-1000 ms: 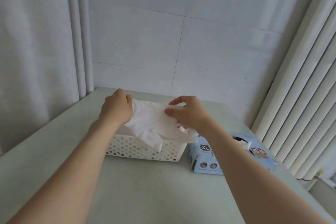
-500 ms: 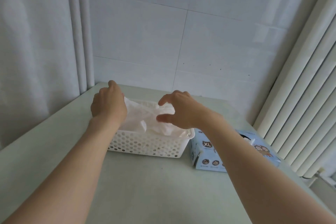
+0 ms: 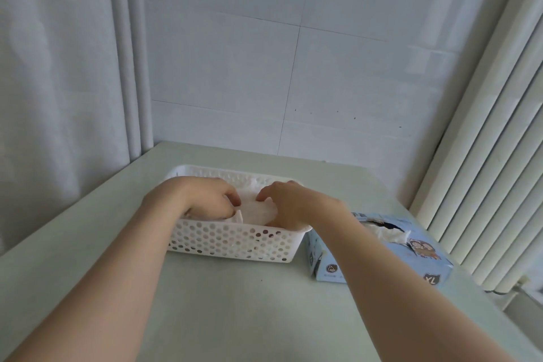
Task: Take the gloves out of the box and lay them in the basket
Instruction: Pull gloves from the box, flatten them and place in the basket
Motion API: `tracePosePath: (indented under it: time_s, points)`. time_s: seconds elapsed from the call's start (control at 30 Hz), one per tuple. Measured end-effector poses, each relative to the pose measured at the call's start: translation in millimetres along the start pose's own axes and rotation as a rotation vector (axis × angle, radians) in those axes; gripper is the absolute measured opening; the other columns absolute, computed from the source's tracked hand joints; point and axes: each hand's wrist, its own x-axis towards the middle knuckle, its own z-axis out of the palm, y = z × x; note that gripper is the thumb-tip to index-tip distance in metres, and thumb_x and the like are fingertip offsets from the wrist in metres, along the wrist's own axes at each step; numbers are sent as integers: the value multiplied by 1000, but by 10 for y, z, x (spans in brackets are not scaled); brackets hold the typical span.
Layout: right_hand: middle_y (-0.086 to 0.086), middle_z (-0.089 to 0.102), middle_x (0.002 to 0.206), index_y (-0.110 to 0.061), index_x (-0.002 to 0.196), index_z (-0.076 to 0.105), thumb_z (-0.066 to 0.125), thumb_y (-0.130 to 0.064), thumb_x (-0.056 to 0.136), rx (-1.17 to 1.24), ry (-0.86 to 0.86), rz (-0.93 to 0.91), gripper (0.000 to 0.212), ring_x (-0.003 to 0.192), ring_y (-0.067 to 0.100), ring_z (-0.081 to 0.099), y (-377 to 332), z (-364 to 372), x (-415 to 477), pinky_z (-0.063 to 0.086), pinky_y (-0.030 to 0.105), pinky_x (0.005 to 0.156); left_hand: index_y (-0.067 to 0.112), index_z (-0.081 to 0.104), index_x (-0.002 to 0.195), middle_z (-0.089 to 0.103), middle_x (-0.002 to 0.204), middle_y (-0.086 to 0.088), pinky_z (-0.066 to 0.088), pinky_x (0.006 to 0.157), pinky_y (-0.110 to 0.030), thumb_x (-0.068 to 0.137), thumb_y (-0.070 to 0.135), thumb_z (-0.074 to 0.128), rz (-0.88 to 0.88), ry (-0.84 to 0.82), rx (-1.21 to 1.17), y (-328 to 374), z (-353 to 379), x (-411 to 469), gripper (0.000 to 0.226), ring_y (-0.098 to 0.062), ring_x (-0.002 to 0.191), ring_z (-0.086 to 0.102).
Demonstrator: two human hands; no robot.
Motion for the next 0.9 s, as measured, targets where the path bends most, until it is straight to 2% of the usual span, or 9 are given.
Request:
tracePosePath:
  time_s: [0.17, 0.27, 0.37, 0.43, 0.5, 0.57, 0.63, 0.73, 0.9]
  points:
    - [-3, 48, 151, -42, 154, 42, 78, -57, 87, 20, 26, 5, 78, 141, 24, 43, 48, 4, 24, 49, 47, 107, 31, 62, 140, 62, 139, 11, 46, 112, -39, 92, 50, 59, 0, -20, 31, 48, 51, 49, 52, -16, 125, 60]
    - [-3, 54, 147, -38, 150, 52, 79, -67, 81, 107, 123, -22, 80, 139, 21, 46, 84, 9, -90, 48, 43, 108, 30, 65, 133, 66, 130, 9, 49, 107, -40, 91, 59, 58, -6, -7, 76, 64, 104, 107, 51, -16, 116, 63]
    - [-3, 59, 143, -31, 140, 64, 72, -62, 92, 220, 320, -93, 58, 130, 18, 56, 126, 63, -267, 48, 33, 102, 23, 67, 123, 68, 126, 1, 48, 100, -38, 99, 67, 45, 2, 63, 116, 142, 119, 122, 54, -19, 107, 63]
    - [-5, 62, 138, -28, 134, 69, 62, -45, 104, 229, 517, -140, 35, 127, 17, 55, 203, 146, -373, 48, 33, 102, 13, 65, 125, 64, 134, -12, 42, 107, -45, 108, 58, 27, 10, 177, 140, 228, 118, 138, 61, -30, 117, 60]
    - [-4, 67, 128, -25, 125, 73, 59, -26, 106, 266, 688, -140, 24, 116, 17, 59, 343, 262, -458, 51, 34, 97, 11, 61, 109, 64, 124, -17, 43, 107, -52, 108, 52, 22, 35, 361, 126, 304, 147, 168, 57, -37, 117, 58]
    - [-2, 70, 115, -20, 116, 76, 56, -5, 100, 293, 790, -95, 30, 105, 19, 63, 540, 377, -529, 55, 38, 92, 9, 57, 94, 65, 103, -10, 52, 93, -48, 108, 39, 30, 112, 554, 55, 456, 220, 148, 43, -32, 100, 61]
    - [-3, 70, 103, -17, 108, 75, 50, 8, 91, 303, 817, -5, 40, 99, 18, 63, 746, 448, -618, 56, 39, 89, 12, 58, 94, 63, 94, -3, 54, 82, -44, 107, 27, 36, 231, 712, 4, 694, 340, 99, 29, -24, 89, 61]
    - [-7, 64, 92, -18, 95, 72, 49, 12, 82, 271, 832, 96, 40, 92, 17, 59, 1010, 496, -800, 54, 41, 87, 17, 57, 99, 62, 95, 3, 51, 84, -38, 107, 21, 40, 460, 827, 10, 1057, 560, -20, 19, -18, 89, 57]
    - [-12, 64, 87, -24, 91, 70, 63, -5, 79, 218, 840, 231, 23, 88, 17, 59, 1414, 568, -1073, 50, 43, 88, 15, 61, 116, 60, 114, 2, 47, 96, -32, 103, 11, 50, 688, 751, 135, 1322, 945, -45, 18, -15, 106, 51]
